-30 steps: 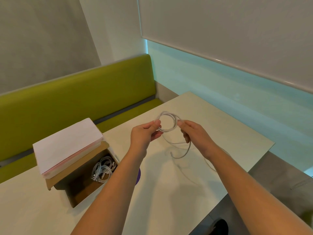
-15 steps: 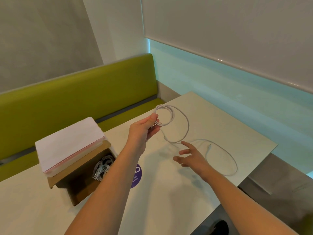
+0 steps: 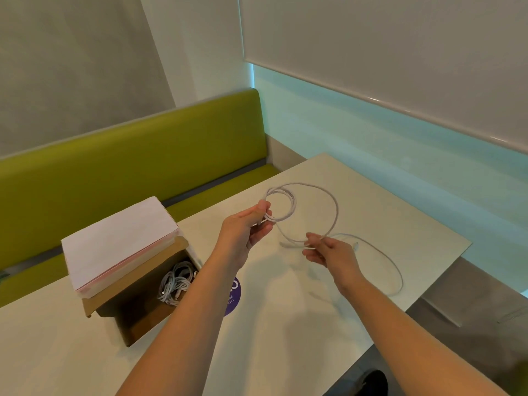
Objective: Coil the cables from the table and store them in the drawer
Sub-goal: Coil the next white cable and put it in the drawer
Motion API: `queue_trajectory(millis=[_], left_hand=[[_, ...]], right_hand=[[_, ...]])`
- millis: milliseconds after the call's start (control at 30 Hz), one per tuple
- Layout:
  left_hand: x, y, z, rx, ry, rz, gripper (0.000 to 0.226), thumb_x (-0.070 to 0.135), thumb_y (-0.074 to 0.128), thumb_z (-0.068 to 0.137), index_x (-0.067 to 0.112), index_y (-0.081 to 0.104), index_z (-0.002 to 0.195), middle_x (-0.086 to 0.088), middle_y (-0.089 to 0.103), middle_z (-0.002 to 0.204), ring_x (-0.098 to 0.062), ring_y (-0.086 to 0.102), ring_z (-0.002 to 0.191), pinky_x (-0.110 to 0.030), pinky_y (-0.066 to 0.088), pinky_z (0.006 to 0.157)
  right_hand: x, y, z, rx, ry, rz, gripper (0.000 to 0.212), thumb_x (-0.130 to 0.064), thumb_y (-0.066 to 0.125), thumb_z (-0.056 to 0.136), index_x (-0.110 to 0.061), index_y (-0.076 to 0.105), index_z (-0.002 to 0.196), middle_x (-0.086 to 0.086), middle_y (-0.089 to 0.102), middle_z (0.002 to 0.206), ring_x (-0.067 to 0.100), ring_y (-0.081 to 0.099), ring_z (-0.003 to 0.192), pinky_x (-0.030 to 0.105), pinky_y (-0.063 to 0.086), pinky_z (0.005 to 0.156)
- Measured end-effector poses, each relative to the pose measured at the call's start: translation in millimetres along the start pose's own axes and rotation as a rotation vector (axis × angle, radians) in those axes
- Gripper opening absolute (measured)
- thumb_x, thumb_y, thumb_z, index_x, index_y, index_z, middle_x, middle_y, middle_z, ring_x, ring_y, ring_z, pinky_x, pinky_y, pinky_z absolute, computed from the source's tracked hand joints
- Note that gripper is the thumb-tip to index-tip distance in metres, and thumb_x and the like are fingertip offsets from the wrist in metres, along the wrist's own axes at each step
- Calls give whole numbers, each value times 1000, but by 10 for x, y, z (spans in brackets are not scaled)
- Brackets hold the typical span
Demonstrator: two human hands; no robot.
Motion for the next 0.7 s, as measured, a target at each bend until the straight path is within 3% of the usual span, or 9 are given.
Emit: queue_trajectory(millis=[167, 367, 500, 633, 700], left_hand=[[-166, 17, -7, -21, -72, 59, 18, 23, 70, 89, 7, 77, 93, -4, 71, 86, -13, 67, 70, -19, 57, 62], [-205, 48, 2, -8, -75, 74, 16, 21, 71, 89, 8, 77, 94, -3, 72, 85, -15, 66, 72, -19, 57, 62], [-224, 99, 8, -11, -64, 128, 15, 19, 73, 86, 7, 77, 94, -7, 73, 87, -19, 68, 77, -20, 57, 63], [-192, 112, 26, 31, -5, 110, 12, 15, 74, 85, 5, 75, 92, -7, 74, 82, -16, 70, 71, -21, 58, 65], [-181, 109, 41, 41, 23, 105, 10, 15, 74, 85, 6, 75, 88, -10, 74, 84, -18, 71, 74, -21, 58, 66]], right_hand=[[-310, 131, -7, -66, -33, 299, 19, -17, 51, 101, -9, 65, 111, 7, 73, 91, 20, 69, 77, 28, 58, 74], [-428, 186, -35, -91, -12, 318, 24, -21, 39, 105, -11, 60, 112, 2, 69, 82, 15, 60, 63, 27, 51, 63], [-413, 303, -77, -198, 37, 187, 29, -27, 40, 105, -15, 64, 116, 7, 68, 94, 12, 54, 61, 25, 44, 58], [-425, 454, -188, -359, 154, 387, 37, -34, 39, 101, -12, 62, 119, 13, 69, 97, 19, 55, 65, 31, 44, 61], [-466, 512, -235, -423, 156, 424, 29, -29, 52, 96, -10, 60, 116, 16, 67, 98, 25, 62, 74, 36, 52, 69]])
Point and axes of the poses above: each hand's wrist, its own z-axis towards the middle knuckle, its own y-axis out of the palm, x = y × z, the point moved 7 cm from there along z, towards the middle knuckle
